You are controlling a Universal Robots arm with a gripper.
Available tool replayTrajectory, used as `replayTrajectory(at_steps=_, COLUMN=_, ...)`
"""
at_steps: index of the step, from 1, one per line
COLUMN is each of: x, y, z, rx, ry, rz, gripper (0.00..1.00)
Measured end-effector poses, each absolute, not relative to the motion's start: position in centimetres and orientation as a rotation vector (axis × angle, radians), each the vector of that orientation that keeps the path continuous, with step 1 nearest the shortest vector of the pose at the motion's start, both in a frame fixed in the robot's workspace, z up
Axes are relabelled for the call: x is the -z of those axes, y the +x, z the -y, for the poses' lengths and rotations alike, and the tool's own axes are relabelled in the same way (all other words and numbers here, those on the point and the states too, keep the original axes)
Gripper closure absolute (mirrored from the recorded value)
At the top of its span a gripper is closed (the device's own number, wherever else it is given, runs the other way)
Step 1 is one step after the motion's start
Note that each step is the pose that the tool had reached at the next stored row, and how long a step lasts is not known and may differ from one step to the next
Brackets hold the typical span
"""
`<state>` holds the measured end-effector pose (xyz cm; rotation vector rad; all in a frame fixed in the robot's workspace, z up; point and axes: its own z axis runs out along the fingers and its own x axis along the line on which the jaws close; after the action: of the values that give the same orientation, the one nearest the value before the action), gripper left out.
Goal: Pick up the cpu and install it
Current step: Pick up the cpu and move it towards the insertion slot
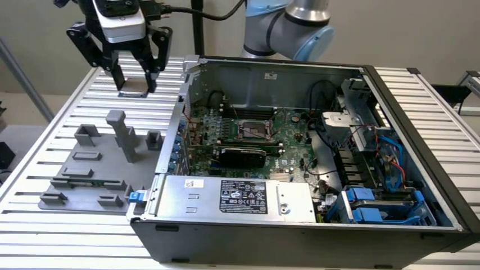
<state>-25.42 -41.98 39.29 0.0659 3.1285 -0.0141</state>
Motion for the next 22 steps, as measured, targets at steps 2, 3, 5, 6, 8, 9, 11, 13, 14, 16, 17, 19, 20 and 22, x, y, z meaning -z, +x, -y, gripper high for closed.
replayTrajectory(at_steps=2, x=-39.3, y=-24.5, z=41.9, rx=0.014, ry=0.066, rz=-3.128, gripper=0.45)
replayTrajectory(at_steps=3, x=-39.3, y=-24.1, z=41.9, rx=0.014, ry=0.066, rz=-3.128, gripper=0.45)
replayTrajectory(at_steps=5, x=-39.3, y=-23.1, z=41.9, rx=0.014, ry=0.066, rz=-3.128, gripper=0.45)
replayTrajectory(at_steps=6, x=-39.3, y=-22.7, z=41.8, rx=0.014, ry=0.066, rz=-3.128, gripper=0.45)
replayTrajectory(at_steps=8, x=-39.3, y=-21.8, z=41.7, rx=0.014, ry=0.066, rz=-3.128, gripper=0.45)
replayTrajectory(at_steps=9, x=-39.3, y=-21.3, z=41.7, rx=0.014, ry=0.066, rz=-3.128, gripper=0.45)
replayTrajectory(at_steps=11, x=-39.3, y=-20.4, z=41.6, rx=0.014, ry=0.066, rz=-3.128, gripper=0.45)
replayTrajectory(at_steps=13, x=-39.3, y=-19.5, z=41.4, rx=0.014, ry=0.066, rz=-3.128, gripper=0.45)
replayTrajectory(at_steps=14, x=-39.3, y=-19.1, z=41.3, rx=0.014, ry=0.066, rz=-3.129, gripper=0.45)
replayTrajectory(at_steps=16, x=-39.3, y=-18.2, z=41.1, rx=0.014, ry=0.066, rz=-3.128, gripper=0.45)
replayTrajectory(at_steps=17, x=-39.3, y=-17.8, z=40.9, rx=0.014, ry=0.066, rz=-3.128, gripper=0.45)
replayTrajectory(at_steps=19, x=-39.3, y=-17.0, z=40.7, rx=0.014, ry=0.066, rz=-3.129, gripper=0.45)
replayTrajectory(at_steps=20, x=-39.3, y=-16.7, z=40.5, rx=0.014, ry=0.066, rz=-3.128, gripper=0.45)
replayTrajectory(at_steps=22, x=-39.3, y=-15.9, z=40.1, rx=0.014, ry=0.066, rz=-3.128, gripper=0.45)
